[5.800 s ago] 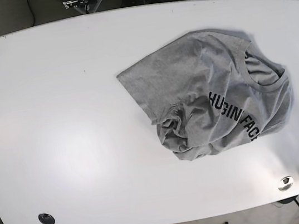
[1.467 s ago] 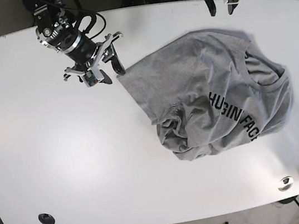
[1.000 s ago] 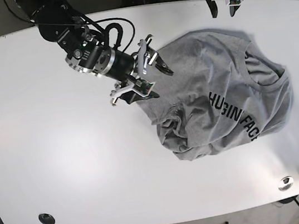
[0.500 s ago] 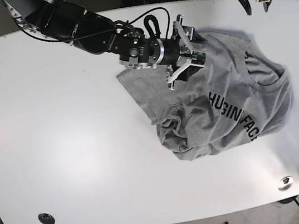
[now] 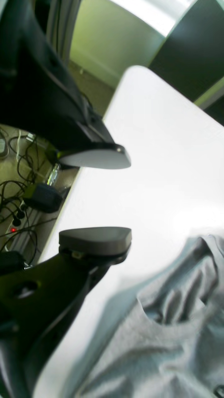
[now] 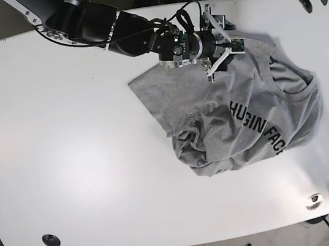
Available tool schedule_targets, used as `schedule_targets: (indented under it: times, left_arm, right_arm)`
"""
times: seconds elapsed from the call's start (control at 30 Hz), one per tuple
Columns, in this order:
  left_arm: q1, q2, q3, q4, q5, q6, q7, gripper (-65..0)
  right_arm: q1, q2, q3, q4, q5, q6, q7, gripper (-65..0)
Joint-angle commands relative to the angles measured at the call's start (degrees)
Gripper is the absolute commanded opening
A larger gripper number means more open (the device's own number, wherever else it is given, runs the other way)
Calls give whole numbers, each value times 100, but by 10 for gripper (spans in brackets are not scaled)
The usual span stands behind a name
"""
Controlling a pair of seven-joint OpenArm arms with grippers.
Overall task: Fold the T-shirt properly
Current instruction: 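Move the right gripper over the crumpled grey T-shirt and grasp it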
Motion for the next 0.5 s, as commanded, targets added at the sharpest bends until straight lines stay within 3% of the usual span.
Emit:
schedule_targets:
  times: [0.0, 0.17, 0.23, 0.47]
  left_arm:
    - [79, -36, -56, 40, -41, 32, -141, -365]
    - [79, -36, -47, 14, -41, 32, -141, -365]
    - [79, -36, -38, 14, -41, 32, -141, -365]
    - [79, -36, -38, 5, -41, 32, -141, -365]
  right_arm:
    - [101, -164, 16, -76, -181, 33, 199, -271]
    - [74, -454, 16, -638, -708, 120, 357, -271]
    - [66, -533, 16, -832, -787, 217, 480, -271]
    - [74, -700, 33, -1087, -814, 191, 709, -271]
